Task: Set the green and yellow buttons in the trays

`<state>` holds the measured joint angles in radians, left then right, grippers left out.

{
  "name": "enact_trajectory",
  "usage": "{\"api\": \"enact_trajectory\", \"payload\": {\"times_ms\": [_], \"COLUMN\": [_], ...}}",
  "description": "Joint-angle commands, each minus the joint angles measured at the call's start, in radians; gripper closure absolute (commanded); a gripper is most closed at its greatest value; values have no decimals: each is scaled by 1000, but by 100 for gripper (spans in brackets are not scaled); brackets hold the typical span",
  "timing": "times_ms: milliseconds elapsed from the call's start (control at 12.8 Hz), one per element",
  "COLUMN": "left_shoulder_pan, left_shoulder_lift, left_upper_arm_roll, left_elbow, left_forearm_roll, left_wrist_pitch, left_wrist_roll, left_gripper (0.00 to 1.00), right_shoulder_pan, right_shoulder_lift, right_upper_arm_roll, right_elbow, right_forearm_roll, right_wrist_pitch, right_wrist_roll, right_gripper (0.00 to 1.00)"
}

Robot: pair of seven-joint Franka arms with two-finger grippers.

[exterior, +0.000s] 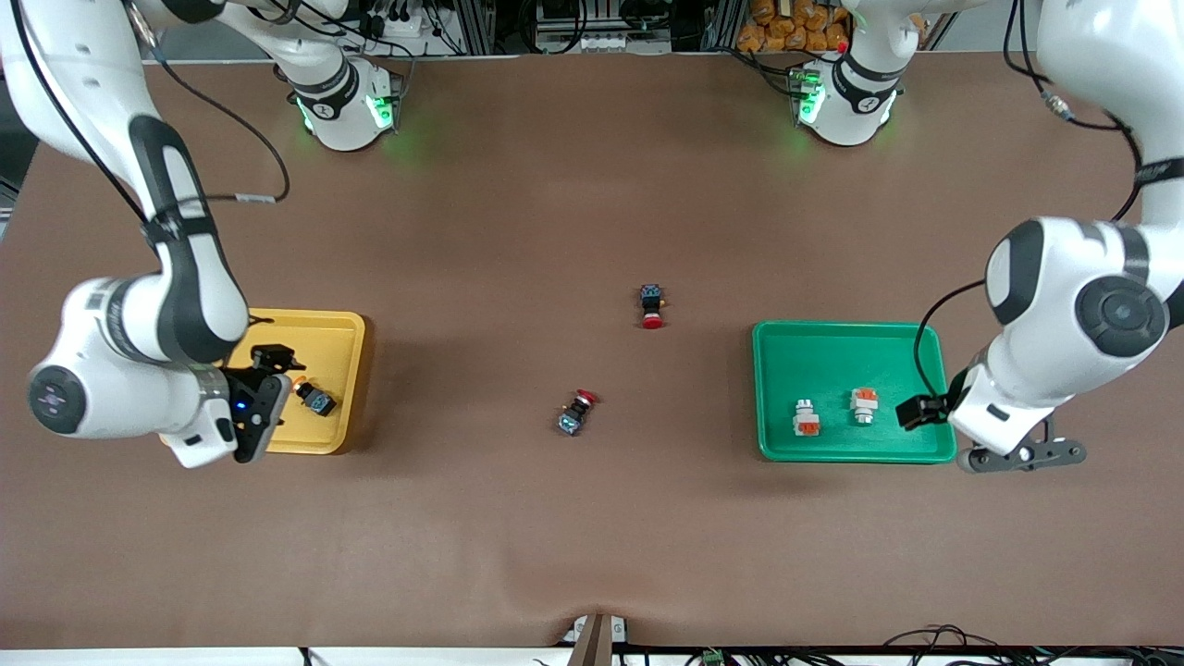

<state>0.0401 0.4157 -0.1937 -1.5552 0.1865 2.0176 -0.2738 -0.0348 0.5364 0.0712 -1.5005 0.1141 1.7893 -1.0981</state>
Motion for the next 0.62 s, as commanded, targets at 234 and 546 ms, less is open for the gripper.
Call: {"api": "enact_trajectory", "payload": {"times_ms": [234,546], "left_shoulder_pan": [-25,-57], "left_shoulder_lift": [-225,-391], "left_upper_arm_roll": [-4,22], "left_elbow": [-28,-68], "left_forearm_roll": [-21,-79], "left_wrist_pitch": [-222,-345], "left_wrist_roll": [62,97], "left_gripper": [0,0], "right_shoulder_pan": [32,26], "right_shoulder_lift": [-286,-421], "right_upper_arm_roll": [2,-13], "right_elbow": [-29,-27], "right_forearm_roll": [-8,-48], "right_wrist_pitch": [-177,-269], "right_wrist_roll": [355,545], "right_gripper": [0,0]}}
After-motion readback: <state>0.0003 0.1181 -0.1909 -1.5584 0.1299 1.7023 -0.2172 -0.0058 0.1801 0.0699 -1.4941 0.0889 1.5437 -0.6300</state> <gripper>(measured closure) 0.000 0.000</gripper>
